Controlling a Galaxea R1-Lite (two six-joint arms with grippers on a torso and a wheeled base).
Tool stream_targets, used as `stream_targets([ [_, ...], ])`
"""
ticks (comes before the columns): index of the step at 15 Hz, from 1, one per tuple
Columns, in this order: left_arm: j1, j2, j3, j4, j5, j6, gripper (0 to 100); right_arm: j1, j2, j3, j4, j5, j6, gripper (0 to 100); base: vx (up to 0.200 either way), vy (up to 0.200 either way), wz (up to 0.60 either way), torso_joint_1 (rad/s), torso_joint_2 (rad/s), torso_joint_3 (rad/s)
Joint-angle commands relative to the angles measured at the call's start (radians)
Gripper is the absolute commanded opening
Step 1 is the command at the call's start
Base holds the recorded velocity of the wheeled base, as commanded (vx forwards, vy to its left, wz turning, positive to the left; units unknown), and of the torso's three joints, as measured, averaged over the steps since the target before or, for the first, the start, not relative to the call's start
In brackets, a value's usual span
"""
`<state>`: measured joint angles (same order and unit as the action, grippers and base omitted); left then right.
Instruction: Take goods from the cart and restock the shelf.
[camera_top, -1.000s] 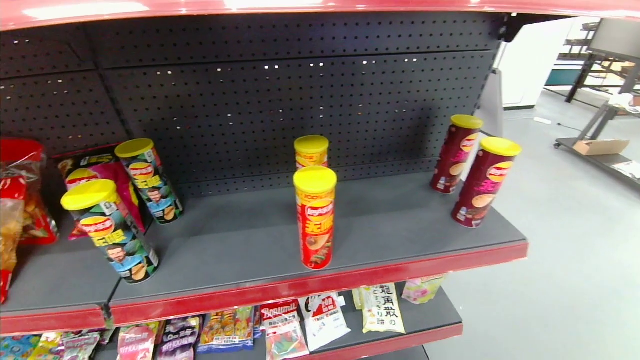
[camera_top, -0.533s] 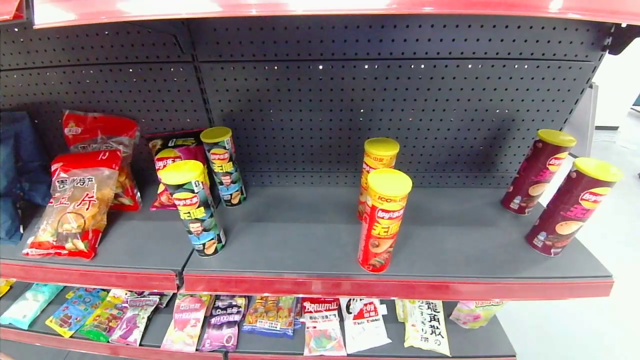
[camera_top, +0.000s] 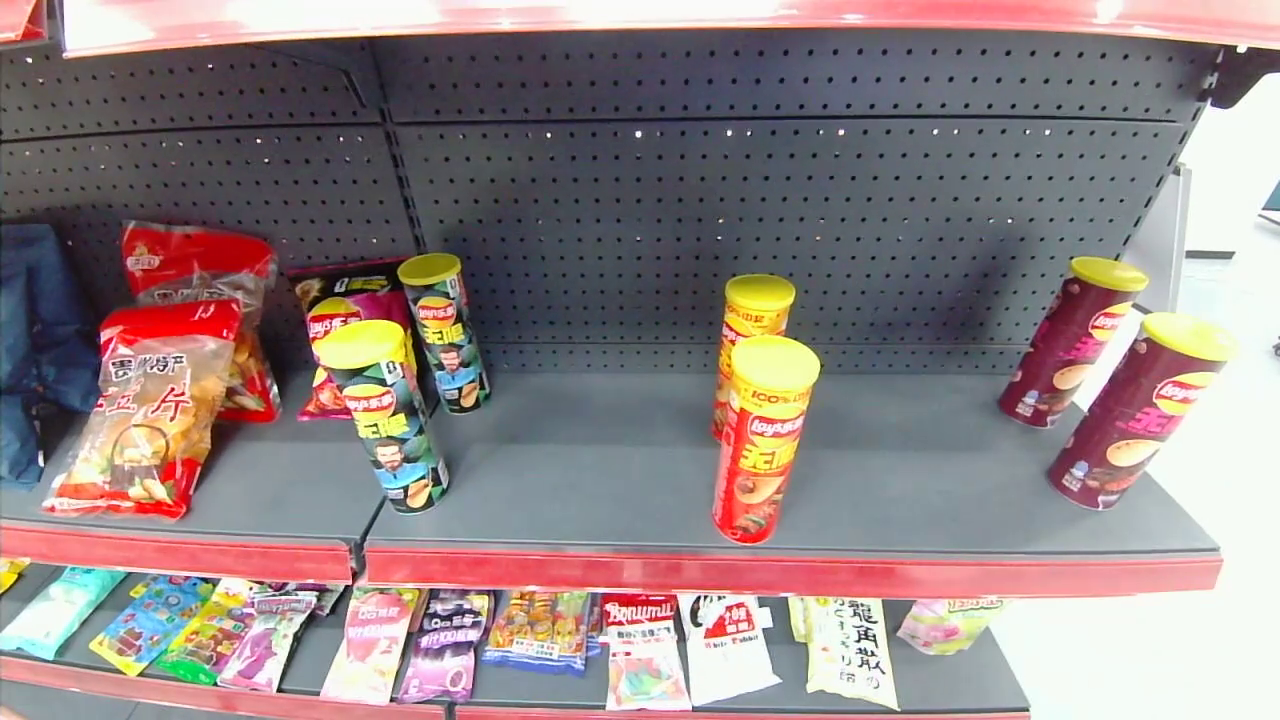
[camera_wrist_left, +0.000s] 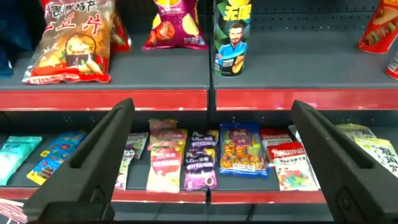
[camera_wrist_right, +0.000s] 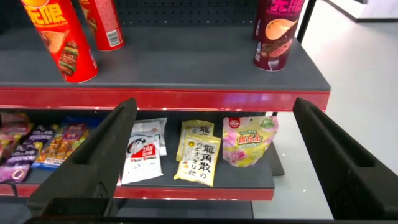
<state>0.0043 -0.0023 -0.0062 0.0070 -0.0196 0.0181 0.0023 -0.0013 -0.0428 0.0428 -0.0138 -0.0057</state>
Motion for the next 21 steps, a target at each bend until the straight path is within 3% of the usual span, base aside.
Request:
stream_targets([
  [1, 0.0, 0.002, 0.005, -0.001, 0.001, -0.001, 100, 0.001, 0.001, 0.0, -0.001, 0.0, 0.013, 100, 0.0, 0.0, 0.0, 0.0, 0.0, 0.0],
  [4, -0.001, 0.002, 0.003, -0.001, 0.0, -0.021, 100, 0.001, 0.001, 0.0, -0.001, -0.003, 0.02, 100, 0.0, 0.0, 0.0, 0.0, 0.0, 0.0],
  [19, 0.0, 0.002, 0.003, -0.002, 0.001, -0.017, 100, 0.002, 0.001, 0.041, -0.043, 0.054, 0.0, 100, 0.0, 0.0, 0.0, 0.0, 0.0, 0.0],
  [21, 0.0, 0.002, 0.003, -0.002, 0.001, -0.017, 100, 0.002, 0.006, 0.02, -0.049, 0.104, 0.003, 100, 0.0, 0.0, 0.0, 0.0, 0.0, 0.0],
])
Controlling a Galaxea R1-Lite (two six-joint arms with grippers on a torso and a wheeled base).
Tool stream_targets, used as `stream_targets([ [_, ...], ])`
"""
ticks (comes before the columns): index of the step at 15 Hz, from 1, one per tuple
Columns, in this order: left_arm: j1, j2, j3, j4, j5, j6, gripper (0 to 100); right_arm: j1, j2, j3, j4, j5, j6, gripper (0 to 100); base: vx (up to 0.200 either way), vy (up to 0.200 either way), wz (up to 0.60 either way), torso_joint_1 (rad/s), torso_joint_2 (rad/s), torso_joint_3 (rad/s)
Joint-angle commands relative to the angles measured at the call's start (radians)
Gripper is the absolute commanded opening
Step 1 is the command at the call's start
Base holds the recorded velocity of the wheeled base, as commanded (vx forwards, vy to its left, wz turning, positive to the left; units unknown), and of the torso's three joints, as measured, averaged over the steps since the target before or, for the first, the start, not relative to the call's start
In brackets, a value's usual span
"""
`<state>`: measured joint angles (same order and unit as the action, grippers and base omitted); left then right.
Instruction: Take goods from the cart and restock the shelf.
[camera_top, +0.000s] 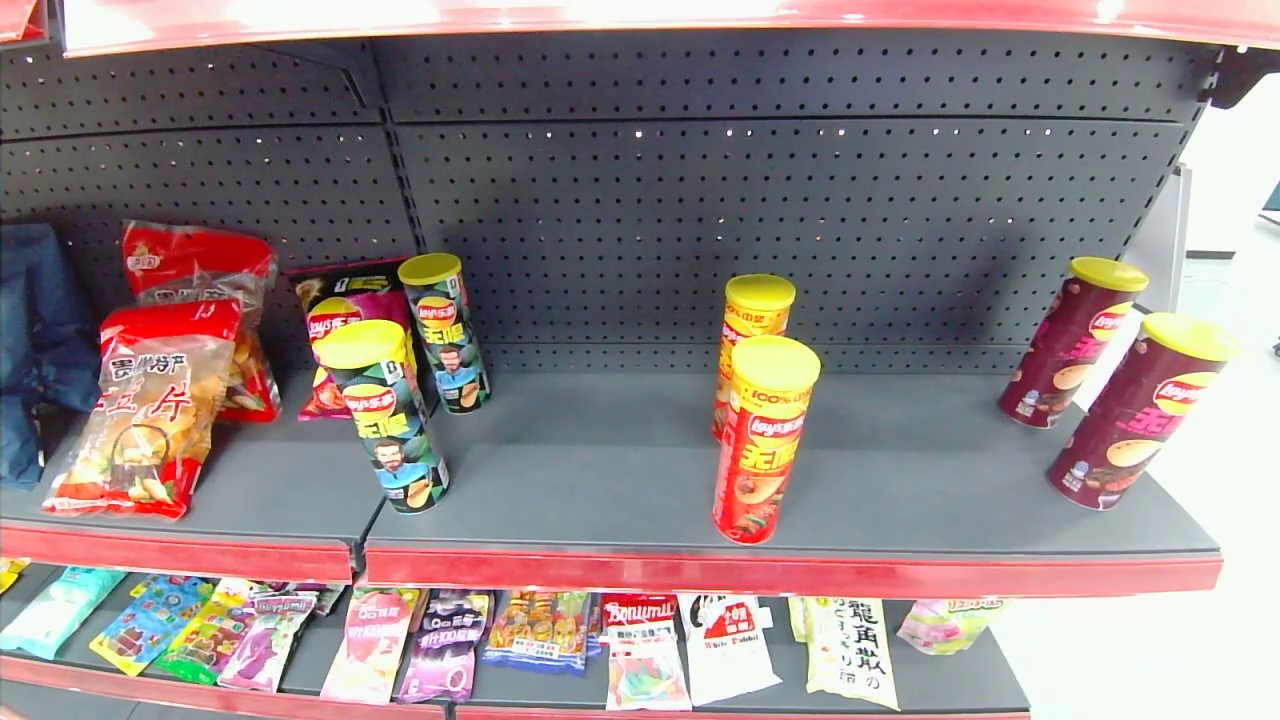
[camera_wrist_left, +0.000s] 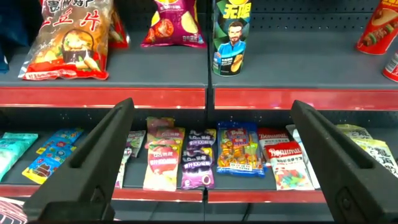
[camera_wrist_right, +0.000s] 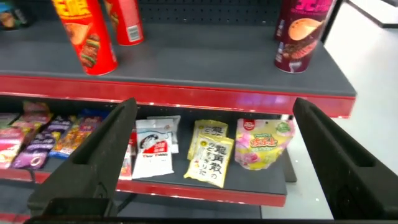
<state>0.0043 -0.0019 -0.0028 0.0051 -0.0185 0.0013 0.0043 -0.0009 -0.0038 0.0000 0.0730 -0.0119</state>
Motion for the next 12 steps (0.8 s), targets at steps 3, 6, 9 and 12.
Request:
stream_targets([
  [3, 0.0, 0.002, 0.001, -0.001, 0.0, 0.0, 100, 0.108, 0.3, -0.421, 0.035, 0.077, 0.082, 100, 0.0, 0.0, 0.0, 0.0, 0.0, 0.0],
  [6, 0.0, 0.002, 0.0, 0.001, 0.0, 0.0, 100, 0.151, 0.677, -0.426, 0.137, 0.143, -0.111, 100, 0.0, 0.0, 0.0, 0.0, 0.0, 0.0],
  [9, 0.0, 0.002, 0.0, -0.001, 0.0, 0.0, 100, 0.27, 0.912, -0.449, 0.141, 0.131, -0.129, 100, 0.0, 0.0, 0.0, 0.0, 0.0, 0.0],
  [12, -0.001, 0.002, 0.0, -0.001, 0.0, 0.0, 100, 0.384, 1.17, -0.532, 0.138, 0.054, -0.122, 100, 0.0, 0.0, 0.0, 0.0, 0.0, 0.0],
])
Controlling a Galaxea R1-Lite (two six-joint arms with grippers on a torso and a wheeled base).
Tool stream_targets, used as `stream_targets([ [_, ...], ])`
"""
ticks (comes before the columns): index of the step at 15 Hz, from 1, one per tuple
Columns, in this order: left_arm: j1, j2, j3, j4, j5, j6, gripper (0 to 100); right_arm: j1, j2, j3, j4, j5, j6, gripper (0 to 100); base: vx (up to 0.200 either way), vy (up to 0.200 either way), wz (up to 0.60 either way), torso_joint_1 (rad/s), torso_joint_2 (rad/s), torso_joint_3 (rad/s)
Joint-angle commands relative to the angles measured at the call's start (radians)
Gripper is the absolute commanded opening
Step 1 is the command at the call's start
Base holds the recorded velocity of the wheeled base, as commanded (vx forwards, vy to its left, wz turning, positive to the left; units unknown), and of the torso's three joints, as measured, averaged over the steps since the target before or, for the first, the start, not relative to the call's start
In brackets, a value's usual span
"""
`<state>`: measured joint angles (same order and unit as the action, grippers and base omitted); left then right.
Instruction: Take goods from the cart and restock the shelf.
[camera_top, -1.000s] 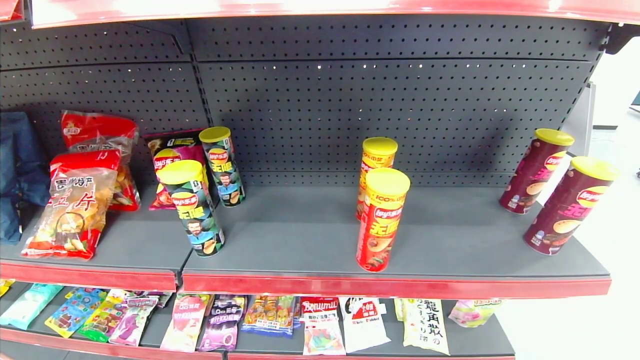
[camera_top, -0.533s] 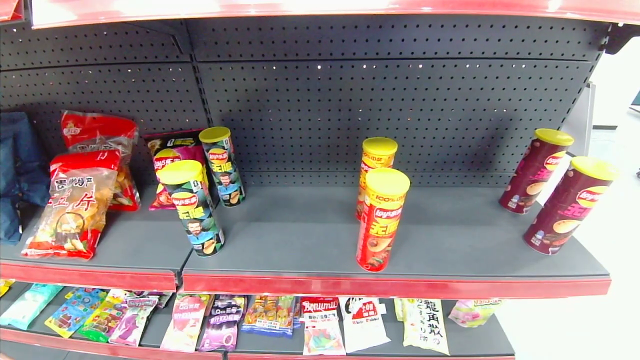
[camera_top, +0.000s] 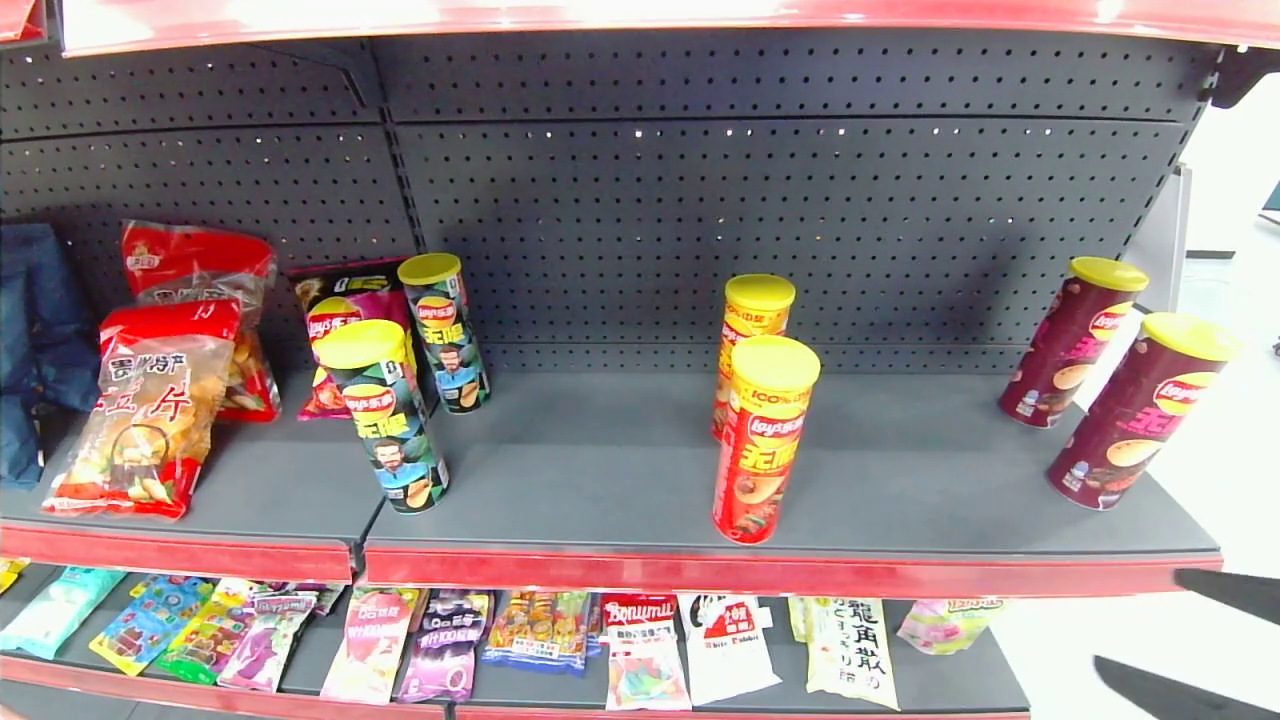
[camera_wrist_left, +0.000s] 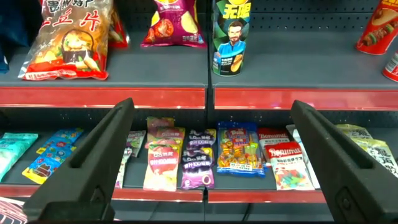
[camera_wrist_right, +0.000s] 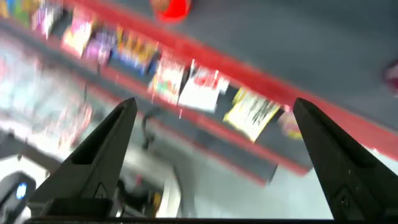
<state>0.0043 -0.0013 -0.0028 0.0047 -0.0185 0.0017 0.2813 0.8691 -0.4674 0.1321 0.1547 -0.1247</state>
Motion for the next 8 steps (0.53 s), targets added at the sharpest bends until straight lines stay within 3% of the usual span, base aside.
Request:
stream_targets([
  [1, -0.001, 0.001, 0.0, 0.0, 0.0, 0.0, 100, 0.108, 0.361, -0.094, 0.006, -0.027, -0.006, 100, 0.0, 0.0, 0.0, 0.0, 0.0, 0.0],
  [4, 0.0, 0.001, 0.0, 0.0, 0.0, 0.0, 100, 0.11, 0.571, -0.238, 0.003, -0.044, 0.05, 100, 0.0, 0.0, 0.0, 0.0, 0.0, 0.0],
  [8, -0.001, 0.001, 0.0, 0.001, 0.0, 0.0, 100, 0.151, 0.743, -0.346, -0.005, -0.159, 0.157, 100, 0.0, 0.0, 0.0, 0.0, 0.0, 0.0],
])
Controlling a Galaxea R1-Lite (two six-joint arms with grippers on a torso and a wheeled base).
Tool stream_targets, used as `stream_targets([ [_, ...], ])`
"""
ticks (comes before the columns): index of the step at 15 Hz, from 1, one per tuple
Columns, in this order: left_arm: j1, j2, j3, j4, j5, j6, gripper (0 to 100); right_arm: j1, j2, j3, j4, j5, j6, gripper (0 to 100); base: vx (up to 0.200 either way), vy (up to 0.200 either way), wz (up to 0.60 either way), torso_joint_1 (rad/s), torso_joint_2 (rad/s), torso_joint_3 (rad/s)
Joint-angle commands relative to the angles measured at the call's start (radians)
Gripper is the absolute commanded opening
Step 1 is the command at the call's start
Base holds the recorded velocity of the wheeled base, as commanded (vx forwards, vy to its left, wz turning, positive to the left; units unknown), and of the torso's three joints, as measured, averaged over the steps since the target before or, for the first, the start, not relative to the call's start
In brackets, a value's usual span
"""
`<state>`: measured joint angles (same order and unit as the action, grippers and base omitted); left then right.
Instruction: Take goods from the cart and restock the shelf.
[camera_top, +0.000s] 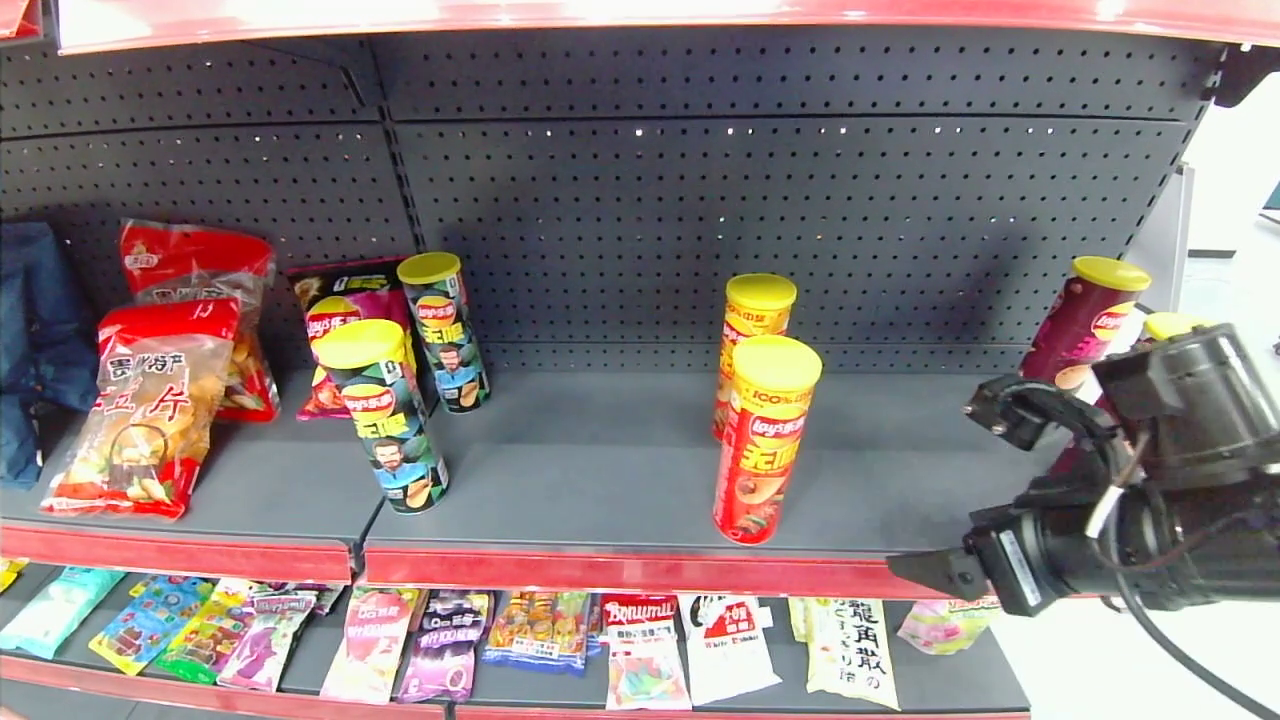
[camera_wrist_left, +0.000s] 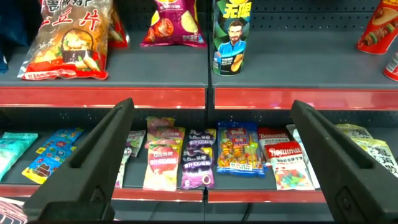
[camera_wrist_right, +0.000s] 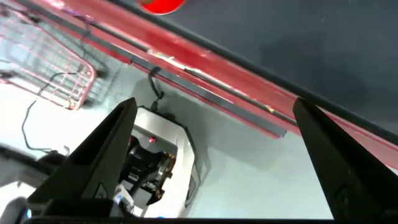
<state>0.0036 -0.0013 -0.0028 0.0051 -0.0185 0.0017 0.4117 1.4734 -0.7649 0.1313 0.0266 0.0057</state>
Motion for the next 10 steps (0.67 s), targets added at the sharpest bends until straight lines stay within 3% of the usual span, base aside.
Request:
stream_targets([
  [1, 0.001, 0.001, 0.0, -0.001, 0.0, 0.0, 100, 0.021, 0.15, -0.051, -0.004, -0.036, 0.036, 100, 0.0, 0.0, 0.0, 0.0, 0.0, 0.0],
  [4, 0.001, 0.001, 0.0, 0.001, 0.0, 0.0, 100, 0.059, 0.22, -0.099, -0.005, -0.066, 0.128, 100, 0.0, 0.0, 0.0, 0.0, 0.0, 0.0],
  [10, -0.001, 0.001, 0.0, -0.001, 0.0, 0.0, 100, 0.091, 0.304, -0.123, -0.073, -0.1, 0.149, 100, 0.0, 0.0, 0.0, 0.0, 0.0, 0.0],
])
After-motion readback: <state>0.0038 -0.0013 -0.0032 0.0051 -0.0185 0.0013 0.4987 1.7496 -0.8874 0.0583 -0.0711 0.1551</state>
